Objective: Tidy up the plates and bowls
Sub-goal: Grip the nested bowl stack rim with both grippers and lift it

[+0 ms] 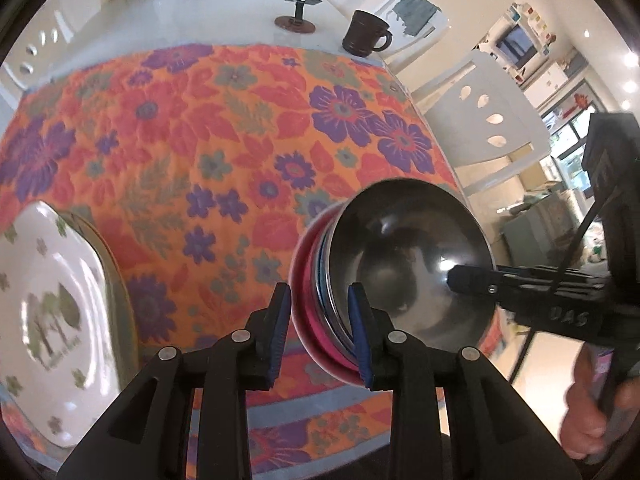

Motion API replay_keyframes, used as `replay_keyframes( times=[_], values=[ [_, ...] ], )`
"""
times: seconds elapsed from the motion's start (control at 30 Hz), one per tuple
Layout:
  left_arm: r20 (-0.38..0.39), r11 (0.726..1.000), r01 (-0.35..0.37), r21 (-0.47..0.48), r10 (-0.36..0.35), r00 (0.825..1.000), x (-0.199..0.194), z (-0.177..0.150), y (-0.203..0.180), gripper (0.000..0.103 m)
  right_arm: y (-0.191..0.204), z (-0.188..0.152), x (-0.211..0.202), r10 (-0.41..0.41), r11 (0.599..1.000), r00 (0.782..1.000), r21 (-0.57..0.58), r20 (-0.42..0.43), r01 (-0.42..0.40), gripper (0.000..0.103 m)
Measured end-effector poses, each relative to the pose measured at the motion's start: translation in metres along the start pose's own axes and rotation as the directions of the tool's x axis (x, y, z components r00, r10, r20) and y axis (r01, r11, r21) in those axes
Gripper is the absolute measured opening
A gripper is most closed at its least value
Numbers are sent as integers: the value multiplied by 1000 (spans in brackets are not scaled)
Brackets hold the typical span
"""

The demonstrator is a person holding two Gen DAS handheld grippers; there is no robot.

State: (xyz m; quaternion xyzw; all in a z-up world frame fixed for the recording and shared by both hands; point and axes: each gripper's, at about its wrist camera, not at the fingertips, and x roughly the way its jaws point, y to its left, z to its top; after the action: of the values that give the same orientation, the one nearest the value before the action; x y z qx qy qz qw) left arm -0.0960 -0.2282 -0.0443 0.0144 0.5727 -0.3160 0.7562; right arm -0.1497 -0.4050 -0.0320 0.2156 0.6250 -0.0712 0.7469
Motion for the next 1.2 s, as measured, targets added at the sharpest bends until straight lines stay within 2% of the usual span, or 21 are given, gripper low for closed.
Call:
replay_keyframes(
  times=[0.1,0.27,0.33,0.43,0.47,0.5,0.53,0.57,0.6,0.63,0.67,0.8,0.87,1.0,1.07,1.17,1.2],
  values=[
    [-5,1000,8,7,-8,1000,2,-4,-3,27,2,-6,3,-44,998,999,-43,17,45,27],
    [-13,1000,7,25,-6,1000,4,-10,-6,29,-9,-14,18,7,1000,1000,-7,-13,-7,27],
    [-7,1000,0,27,0,1000,1,-11,-5,29,-14,-18,15,54,998,998,24,-16,-54,27],
    [18,999,41,16,-41,999,-9,-11,-1,29,-19,-21,-7,88,996,995,29,52,-90,28],
    [28,997,79,1,-79,996,-13,-12,1,31,-20,-21,-17,87,996,992,16,90,-88,30],
    [35,992,122,-25,-121,992,-15,-12,5,34,-20,-21,-24,83,996,990,6,113,-84,42],
    [39,988,146,-45,-145,989,-15,-12,7,41,-20,-21,-30,78,997,987,-7,138,-78,58],
    [38,981,177,-80,-175,984,-14,-13,11,48,-20,-20,-34,77,997,984,-18,160,-75,63],
    [37,976,190,-109,-187,982,-13,-14,14,67,-21,-19,-37,83,996,979,-35,188,-77,67],
    [56,967,200,-158,-194,979,-11,-16,20,76,-20,-18,-37,93,995,976,-46,198,-85,68],
    [70,959,208,-194,-198,978,-10,-18,24,77,-20,-16,-34,111,993,974,-53,196,-103,68],
    [62,911,222,-349,-213,975,8,-24,43,77,-27,-4,-1,220,975,970,-25,104,-219,68],
    [51,902,191,-387,-186,981,16,-27,45,77,-29,0,19,248,969,966,-23,69,-247,68],
    [58,892,169,-420,-160,985,26,-29,40,75,-33,6,45,301,954,953,-17,19,-301,68],
    [67,877,175,-447,-162,985,33,-27,39,74,-32,9,50,321,947,947,-26,11,-321,68],
    [72,869,169,-465,-153,986,39,-25,38,63,-27,12,56,341,939,940,-52,-2,-340,66],
    [69,869,166,-466,-152,986,42,-25,38,55,-25,13,58,343,938,939,-60,-8,-342,65]
  ],
)
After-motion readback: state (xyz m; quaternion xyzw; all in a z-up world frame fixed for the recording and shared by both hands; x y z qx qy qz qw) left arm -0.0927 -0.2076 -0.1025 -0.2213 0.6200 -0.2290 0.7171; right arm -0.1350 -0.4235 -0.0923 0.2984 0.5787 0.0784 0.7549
